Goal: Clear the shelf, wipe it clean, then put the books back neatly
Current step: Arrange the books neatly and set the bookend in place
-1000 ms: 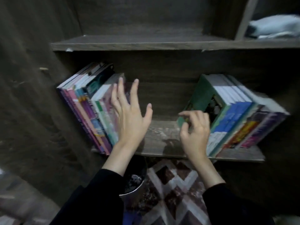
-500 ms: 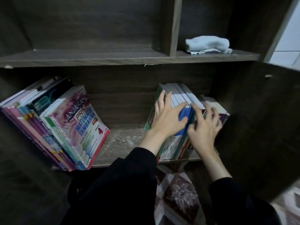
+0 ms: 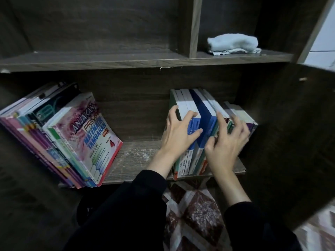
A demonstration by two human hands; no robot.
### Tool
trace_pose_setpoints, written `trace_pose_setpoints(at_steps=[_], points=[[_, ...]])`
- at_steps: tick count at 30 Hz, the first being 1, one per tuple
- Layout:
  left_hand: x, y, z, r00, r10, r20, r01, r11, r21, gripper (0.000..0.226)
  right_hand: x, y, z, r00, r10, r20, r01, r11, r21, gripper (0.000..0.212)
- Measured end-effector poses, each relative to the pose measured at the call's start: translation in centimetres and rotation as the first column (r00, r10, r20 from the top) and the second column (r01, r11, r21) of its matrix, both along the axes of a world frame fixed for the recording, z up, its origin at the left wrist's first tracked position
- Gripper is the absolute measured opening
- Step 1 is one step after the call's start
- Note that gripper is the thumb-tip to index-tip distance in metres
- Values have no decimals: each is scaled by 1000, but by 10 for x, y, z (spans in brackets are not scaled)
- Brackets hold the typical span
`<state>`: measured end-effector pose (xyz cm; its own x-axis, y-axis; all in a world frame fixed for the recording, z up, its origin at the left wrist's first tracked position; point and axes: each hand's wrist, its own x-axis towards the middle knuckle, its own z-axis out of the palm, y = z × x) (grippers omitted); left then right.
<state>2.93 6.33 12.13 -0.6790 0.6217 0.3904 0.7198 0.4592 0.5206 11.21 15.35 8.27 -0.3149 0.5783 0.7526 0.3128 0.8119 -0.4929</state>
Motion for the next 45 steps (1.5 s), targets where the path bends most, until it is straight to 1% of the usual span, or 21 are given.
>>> trace_pose_setpoints(at_steps=[1,2,3,4,6,8,9,10,12,15,18,22,25,29,32,35,36,39,40,42,45], points=[[1,1,1,999,28,-16,-28,999,18,43,1,-7,-9,992,84,-94,-84,996,8,64],[2,1,2,997,59,-39,-58,998,35,41,1,-16,-20,971,196,-141,-201,979,-27,64],[3,1,3,994,88,-57,-85,995,53,40,0,-23,-32,943,297,-148,-312,945,-96,67],[3,1,4,991,111,-69,-106,992,74,38,-2,-28,-44,917,380,-123,-397,901,-178,72],[2,-1,3,987,141,-81,-131,985,115,31,-8,-34,-68,848,530,-17,-506,800,-322,88],[2,-6,3,984,164,-65,-155,979,131,26,-18,-34,-88,754,651,83,-541,688,-483,106],[1,-9,3,984,174,-41,-168,978,127,28,-22,-34,-95,728,675,122,-518,658,-546,113],[-1,-12,3,984,178,-5,-176,976,125,32,-27,-34,-100,721,675,157,-485,653,-581,115],[-5,-20,4,984,169,62,-176,974,142,49,-35,-38,-108,731,653,199,-441,674,-592,115],[-12,-37,9,969,212,124,-229,962,149,62,-44,-48,-112,746,627,227,-441,719,-538,117],[-19,-55,13,948,282,149,-301,946,123,65,-54,-60,-115,743,608,281,-441,760,-478,119],[-37,-77,13,925,327,192,-354,926,128,63,-69,-78,-118,714,589,378,-403,788,-465,123],[-47,-92,15,913,367,180,-392,910,136,60,-80,-94,-116,693,603,396,-408,780,-475,118],[-59,-119,18,893,416,174,-439,891,119,59,-98,-129,-114,679,641,357,-445,747,-494,115],[-68,-141,23,877,464,127,-477,874,99,60,-118,-162,-112,654,691,308,-466,689,-555,112],[-78,-166,26,853,521,31,-522,852,48,61,-139,-199,-108,604,756,252,-504,607,-615,111],[-82,-175,26,843,537,8,-537,843,40,62,-144,-208,-107,592,767,247,-514,596,-617,110],[-97,-196,23,821,571,-9,-570,820,54,60,-154,-217,-108,556,758,341,-531,639,-556,110],[-100,-198,22,816,577,-44,-576,817,37,57,-157,-214,-109,543,759,360,-538,643,-545,112],[-102,-199,20,788,586,-188,-602,797,-42,50,-159,-205,-114,501,793,347,-562,603,-566,118],[-100,-198,21,704,552,-448,-671,724,-163,46,-162,-195,-124,421,841,339,-609,540,-581,131]])
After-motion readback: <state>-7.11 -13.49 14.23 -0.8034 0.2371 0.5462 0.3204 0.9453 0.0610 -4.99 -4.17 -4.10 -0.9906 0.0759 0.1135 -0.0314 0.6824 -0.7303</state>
